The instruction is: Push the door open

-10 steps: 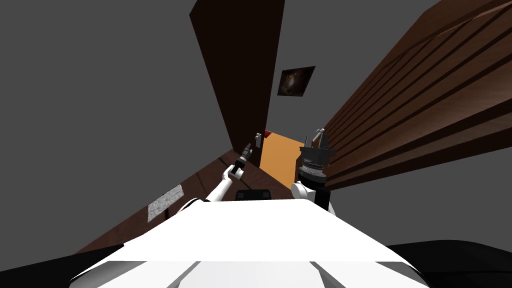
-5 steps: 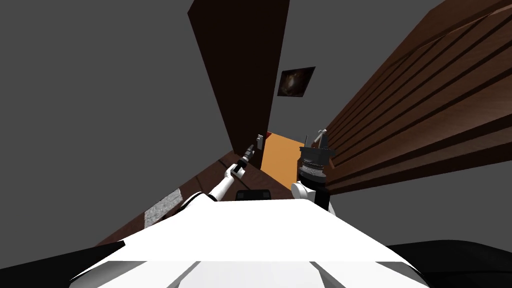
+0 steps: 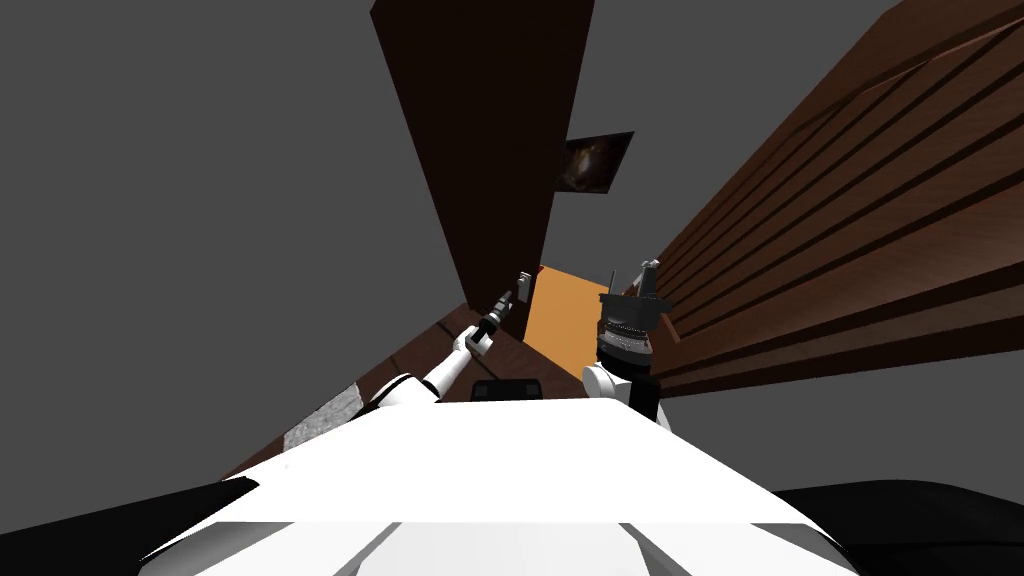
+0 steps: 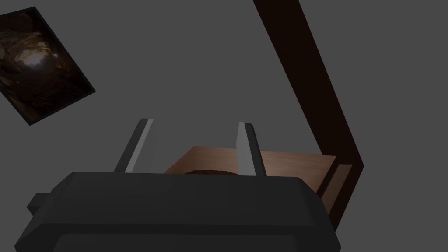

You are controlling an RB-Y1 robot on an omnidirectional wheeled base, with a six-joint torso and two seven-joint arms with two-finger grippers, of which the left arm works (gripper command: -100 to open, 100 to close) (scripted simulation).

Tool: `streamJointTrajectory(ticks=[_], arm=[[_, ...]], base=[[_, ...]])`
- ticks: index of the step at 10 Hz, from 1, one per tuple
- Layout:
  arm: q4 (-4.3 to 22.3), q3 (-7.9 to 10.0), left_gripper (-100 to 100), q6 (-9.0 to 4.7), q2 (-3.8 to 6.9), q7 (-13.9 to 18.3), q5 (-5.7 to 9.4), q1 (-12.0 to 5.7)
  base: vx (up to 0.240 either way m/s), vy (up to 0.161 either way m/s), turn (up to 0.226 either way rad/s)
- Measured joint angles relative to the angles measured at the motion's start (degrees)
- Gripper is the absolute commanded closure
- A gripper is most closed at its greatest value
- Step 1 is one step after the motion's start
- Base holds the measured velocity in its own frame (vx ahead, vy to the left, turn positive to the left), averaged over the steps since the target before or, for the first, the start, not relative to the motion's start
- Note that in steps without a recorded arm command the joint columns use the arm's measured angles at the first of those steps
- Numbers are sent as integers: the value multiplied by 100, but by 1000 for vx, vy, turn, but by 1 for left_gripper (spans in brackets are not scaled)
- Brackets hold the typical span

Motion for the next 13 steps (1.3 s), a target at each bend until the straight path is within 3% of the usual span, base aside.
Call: streamJointTrajectory(ticks=[5, 9, 13], arm=[[597, -178, -100, 6, -81, 84, -23, -375], [615, -142, -100, 13, -11, 51, -16, -370], [688, -70, -100, -15, -49, -8, 2, -381]], base=[[73, 55, -18], [145, -90, -28], [178, -103, -28]])
